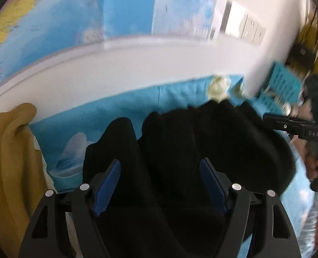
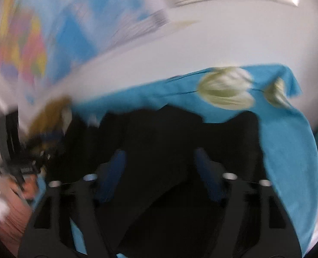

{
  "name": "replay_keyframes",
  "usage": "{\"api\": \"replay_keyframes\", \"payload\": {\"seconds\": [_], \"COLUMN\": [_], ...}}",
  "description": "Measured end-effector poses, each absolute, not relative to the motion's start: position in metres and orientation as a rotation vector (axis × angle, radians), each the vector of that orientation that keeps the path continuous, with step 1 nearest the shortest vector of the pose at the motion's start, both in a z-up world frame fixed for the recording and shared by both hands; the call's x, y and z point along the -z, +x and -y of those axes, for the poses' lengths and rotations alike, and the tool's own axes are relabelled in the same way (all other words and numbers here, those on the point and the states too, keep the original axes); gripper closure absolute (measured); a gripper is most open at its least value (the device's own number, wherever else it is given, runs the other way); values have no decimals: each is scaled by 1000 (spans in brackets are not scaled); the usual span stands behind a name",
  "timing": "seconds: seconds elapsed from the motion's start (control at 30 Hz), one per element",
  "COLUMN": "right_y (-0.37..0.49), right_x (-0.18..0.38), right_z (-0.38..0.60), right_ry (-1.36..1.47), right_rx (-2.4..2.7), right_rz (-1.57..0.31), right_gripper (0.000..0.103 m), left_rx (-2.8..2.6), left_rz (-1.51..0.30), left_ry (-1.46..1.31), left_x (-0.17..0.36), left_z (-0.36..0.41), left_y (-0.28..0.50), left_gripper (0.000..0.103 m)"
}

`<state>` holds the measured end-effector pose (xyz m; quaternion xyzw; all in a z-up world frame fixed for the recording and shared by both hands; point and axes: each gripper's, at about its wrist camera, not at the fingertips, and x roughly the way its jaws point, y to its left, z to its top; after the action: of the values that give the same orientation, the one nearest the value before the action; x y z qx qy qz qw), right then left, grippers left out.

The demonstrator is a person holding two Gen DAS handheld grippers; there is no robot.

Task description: Fold large clothes

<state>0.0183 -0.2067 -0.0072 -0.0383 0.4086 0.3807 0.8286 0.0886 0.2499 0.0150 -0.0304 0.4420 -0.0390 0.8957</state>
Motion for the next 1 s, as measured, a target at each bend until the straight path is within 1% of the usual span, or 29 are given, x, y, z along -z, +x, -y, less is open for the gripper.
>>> {"api": "replay_keyframes", "payload": {"seconds": [0.03,0.07,0.1,0.13,0.17,0.23,0.37,0.43,0.47,0.5,0.57,0.7,0.77,0.83,0.87,0.9,0.93,0.97,1.0], "right_y": [21,26,31,38,45,62,73,65,59,50,29,-10,-15,-10,-4,-1,5,7,6], "right_x": [14,23,31,38,44,56,62,54,47,39,24,10,19,37,49,59,68,73,71], "right_z": [198,190,185,184,186,197,212,217,220,225,235,246,250,255,259,257,259,265,273], "right_ry": [-108,-132,-154,-176,-165,-74,9,7,5,4,9,-12,-26,-34,-40,-46,-28,22,82], "right_rx": [-805,-794,-761,-728,-713,-699,-686,-685,-691,-692,-725,-828,-838,-801,-763,-728,-715,-724,-738], "right_rz": [-887,-900,-908,-917,-921,-963,-976,-961,-943,-909,-854,-787,-812,-853,-874,-887,-908,-922,-923], "right_gripper": [65,69,93,101,100,103,103,103,99,80,62,62,62,65,70,79,84,86,85], "left_rx": [78,64,50,47,45,16,-14,-18,-37,-47,-42,23,65,95,75,69,69,61,46], "left_rz": [-924,-938,-951,-965,-977,-1003,-1041,-1029,-1021,-1006,-946,-828,-820,-850,-882,-903,-915,-919,-918], "left_ry": [-57,-49,-48,-61,-72,-124,-213,-207,-168,-145,-125,-109,-103,-103,-88,-92,-104,-112,-110], "left_x": [-10,-3,4,11,16,25,45,43,40,35,20,-10,-12,-1,11,20,26,32,34], "left_z": [-250,-250,-252,-256,-259,-271,-298,-298,-294,-292,-289,-289,-286,-281,-283,-283,-283,-287,-287], "left_y": [91,96,102,107,112,122,134,130,127,121,106,66,55,54,56,60,63,66,65], "left_gripper": [31,35,36,39,42,45,45,45,45,45,44,42,40,40,40,40,40,40,40]}}
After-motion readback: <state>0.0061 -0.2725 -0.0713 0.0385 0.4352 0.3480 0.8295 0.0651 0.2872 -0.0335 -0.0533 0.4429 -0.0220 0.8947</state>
